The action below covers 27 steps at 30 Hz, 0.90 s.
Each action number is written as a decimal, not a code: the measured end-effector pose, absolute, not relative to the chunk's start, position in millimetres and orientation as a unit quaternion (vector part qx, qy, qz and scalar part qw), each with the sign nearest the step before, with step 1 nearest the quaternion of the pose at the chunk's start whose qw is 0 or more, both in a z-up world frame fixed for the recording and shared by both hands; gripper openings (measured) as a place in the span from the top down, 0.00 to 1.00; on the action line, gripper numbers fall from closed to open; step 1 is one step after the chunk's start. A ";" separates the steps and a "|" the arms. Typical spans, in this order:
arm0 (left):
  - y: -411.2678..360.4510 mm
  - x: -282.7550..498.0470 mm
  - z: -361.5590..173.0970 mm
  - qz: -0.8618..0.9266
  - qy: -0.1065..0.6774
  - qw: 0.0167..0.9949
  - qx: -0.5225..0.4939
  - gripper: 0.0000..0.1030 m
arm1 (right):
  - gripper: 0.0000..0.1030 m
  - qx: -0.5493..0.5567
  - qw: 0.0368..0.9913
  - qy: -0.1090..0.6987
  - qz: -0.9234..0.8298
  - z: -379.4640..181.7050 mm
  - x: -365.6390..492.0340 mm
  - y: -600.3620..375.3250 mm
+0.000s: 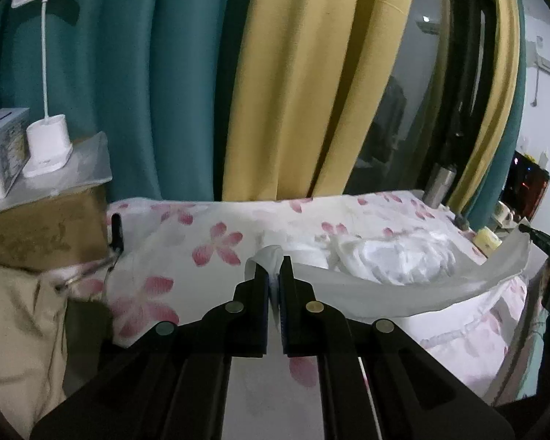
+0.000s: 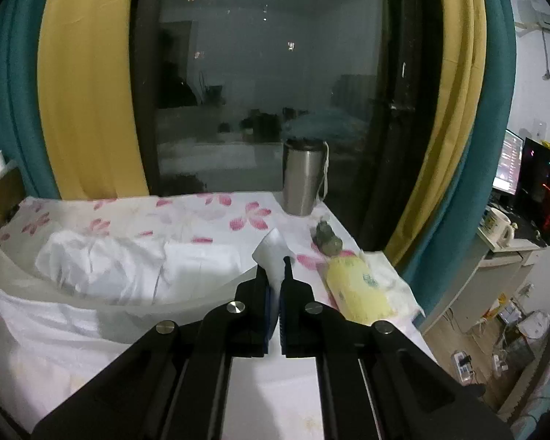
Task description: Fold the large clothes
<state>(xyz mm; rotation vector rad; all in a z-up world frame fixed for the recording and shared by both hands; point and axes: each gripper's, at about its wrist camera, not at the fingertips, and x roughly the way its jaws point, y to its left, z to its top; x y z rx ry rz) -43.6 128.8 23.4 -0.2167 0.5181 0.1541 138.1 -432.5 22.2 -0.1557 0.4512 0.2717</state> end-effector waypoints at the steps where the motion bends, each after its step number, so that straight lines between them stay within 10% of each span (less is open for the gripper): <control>1: 133.4 -35.2 23.5 0.075 0.254 0.958 -0.109 0.95 | 0.97 -0.073 0.963 0.222 0.136 23.1 144.3 -432.2; 27: 204.7 144.0 -63.6 0.090 0.305 0.934 -0.164 0.95 | 0.97 -0.059 0.925 0.346 0.144 -41.0 336.5 -383.8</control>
